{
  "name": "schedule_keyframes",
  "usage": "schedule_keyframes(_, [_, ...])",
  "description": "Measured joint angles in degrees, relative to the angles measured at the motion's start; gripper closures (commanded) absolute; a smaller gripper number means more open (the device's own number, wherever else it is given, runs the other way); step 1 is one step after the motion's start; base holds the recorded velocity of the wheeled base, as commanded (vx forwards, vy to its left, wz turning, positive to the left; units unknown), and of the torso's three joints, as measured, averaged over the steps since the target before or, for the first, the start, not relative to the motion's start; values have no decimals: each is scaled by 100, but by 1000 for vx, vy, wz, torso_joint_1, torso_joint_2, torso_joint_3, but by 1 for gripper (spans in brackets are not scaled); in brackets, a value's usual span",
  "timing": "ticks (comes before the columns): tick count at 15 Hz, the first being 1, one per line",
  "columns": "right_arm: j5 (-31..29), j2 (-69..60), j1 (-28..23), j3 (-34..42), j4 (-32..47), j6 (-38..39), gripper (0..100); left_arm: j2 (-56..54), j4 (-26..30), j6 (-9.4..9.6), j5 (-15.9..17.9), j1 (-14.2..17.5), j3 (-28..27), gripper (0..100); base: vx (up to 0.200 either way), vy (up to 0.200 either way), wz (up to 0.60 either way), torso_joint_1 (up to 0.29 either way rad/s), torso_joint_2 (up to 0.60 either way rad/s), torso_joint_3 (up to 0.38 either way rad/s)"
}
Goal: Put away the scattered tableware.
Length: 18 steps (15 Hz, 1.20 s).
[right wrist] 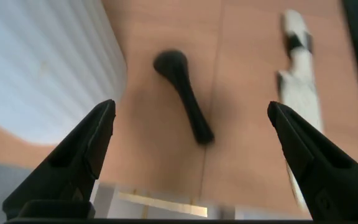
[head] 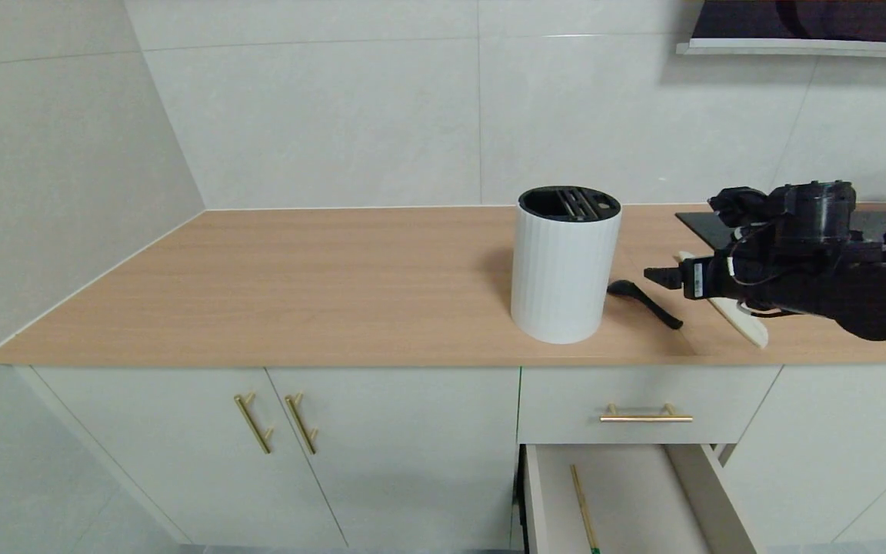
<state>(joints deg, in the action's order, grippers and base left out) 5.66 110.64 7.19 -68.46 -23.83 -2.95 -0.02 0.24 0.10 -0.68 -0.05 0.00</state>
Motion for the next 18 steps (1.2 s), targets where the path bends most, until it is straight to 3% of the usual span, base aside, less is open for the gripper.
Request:
schedule_keyframes(2, [690, 311, -146, -207, 0, -61, 0, 0, 0, -2, 0, 0, 0, 0, 0, 0, 0, 0, 0, 0])
schedule_keyframes(4, [898, 477, -238, -194, 5, -405, 0, 0, 0, -2, 0, 2, 0, 0, 0, 0, 0, 0, 0, 0])
schedule_keyframes(18, [868, 1389, -276, -271, -586, -580, 0, 0, 2, -2, 0, 0, 0, 0, 0, 0, 0, 0, 0, 0])
